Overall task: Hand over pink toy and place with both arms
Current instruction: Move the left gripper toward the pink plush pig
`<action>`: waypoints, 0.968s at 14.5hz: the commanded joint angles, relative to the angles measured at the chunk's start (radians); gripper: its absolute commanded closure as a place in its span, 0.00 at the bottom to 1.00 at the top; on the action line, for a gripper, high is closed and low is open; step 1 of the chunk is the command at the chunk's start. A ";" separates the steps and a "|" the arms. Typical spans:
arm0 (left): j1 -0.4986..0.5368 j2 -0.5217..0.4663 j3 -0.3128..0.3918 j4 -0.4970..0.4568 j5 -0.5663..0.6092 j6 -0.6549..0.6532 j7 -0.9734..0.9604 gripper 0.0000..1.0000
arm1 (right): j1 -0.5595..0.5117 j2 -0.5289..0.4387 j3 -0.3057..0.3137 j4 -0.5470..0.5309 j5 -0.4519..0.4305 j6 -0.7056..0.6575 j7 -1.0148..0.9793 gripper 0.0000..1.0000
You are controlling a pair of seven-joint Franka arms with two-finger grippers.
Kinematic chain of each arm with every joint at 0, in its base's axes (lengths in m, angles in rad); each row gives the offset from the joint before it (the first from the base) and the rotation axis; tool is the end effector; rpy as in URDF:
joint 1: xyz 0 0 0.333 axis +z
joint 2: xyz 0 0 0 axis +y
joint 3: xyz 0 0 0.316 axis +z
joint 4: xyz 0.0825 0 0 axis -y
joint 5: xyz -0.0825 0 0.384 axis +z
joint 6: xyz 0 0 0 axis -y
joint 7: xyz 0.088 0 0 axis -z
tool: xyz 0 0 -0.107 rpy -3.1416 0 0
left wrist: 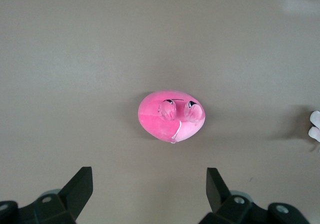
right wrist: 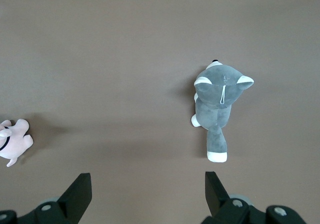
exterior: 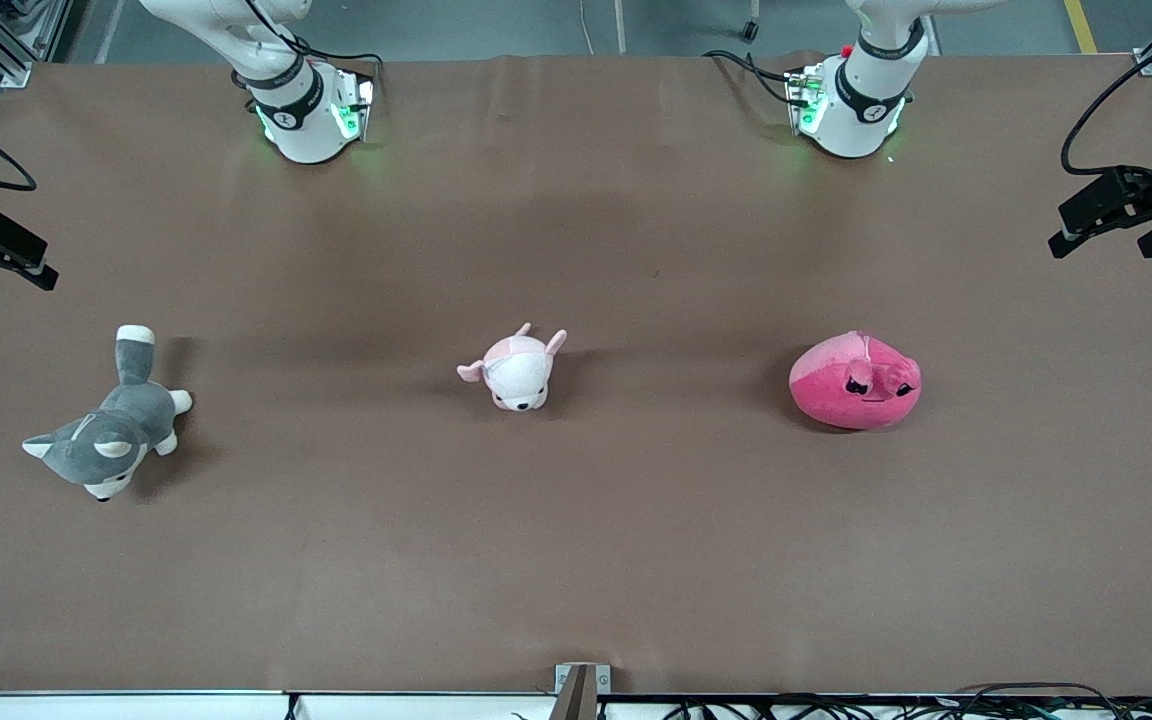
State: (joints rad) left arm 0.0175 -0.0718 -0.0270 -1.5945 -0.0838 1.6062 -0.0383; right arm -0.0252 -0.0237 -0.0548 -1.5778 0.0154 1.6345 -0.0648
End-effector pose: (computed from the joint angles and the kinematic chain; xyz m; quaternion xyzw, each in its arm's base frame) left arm 0.5357 -0.0144 0.6560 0.9982 0.0141 0.0407 0.0419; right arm 0.5522 -0.0431 0.6402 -0.9991 0.0078 -0.0407 0.0054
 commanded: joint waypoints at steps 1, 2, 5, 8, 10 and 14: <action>-0.004 -0.006 -0.002 0.002 0.021 -0.012 0.009 0.00 | -0.013 -0.027 0.009 -0.018 -0.012 0.005 0.011 0.00; -0.004 -0.006 -0.005 0.002 0.021 -0.012 0.009 0.00 | -0.013 -0.027 0.009 -0.016 -0.011 0.004 0.011 0.00; -0.002 -0.006 -0.005 0.004 0.021 -0.012 0.005 0.00 | -0.013 -0.027 0.009 -0.016 -0.011 0.004 0.011 0.00; -0.001 -0.002 -0.001 0.002 0.012 -0.012 0.001 0.00 | -0.013 -0.027 0.009 -0.016 -0.011 0.002 0.011 0.00; -0.004 0.035 -0.001 -0.002 0.015 -0.012 -0.005 0.00 | -0.010 -0.025 0.009 -0.016 -0.012 0.001 0.010 0.00; -0.005 0.131 -0.004 -0.009 0.021 -0.055 -0.012 0.00 | -0.007 -0.025 0.009 -0.019 -0.012 -0.002 0.010 0.00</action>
State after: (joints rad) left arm 0.0170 0.0010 -0.0290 -1.6152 -0.0838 1.5682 -0.0403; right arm -0.0287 -0.0237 -0.0543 -1.5767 0.0154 1.6348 -0.0648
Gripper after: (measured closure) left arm 0.000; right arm 0.000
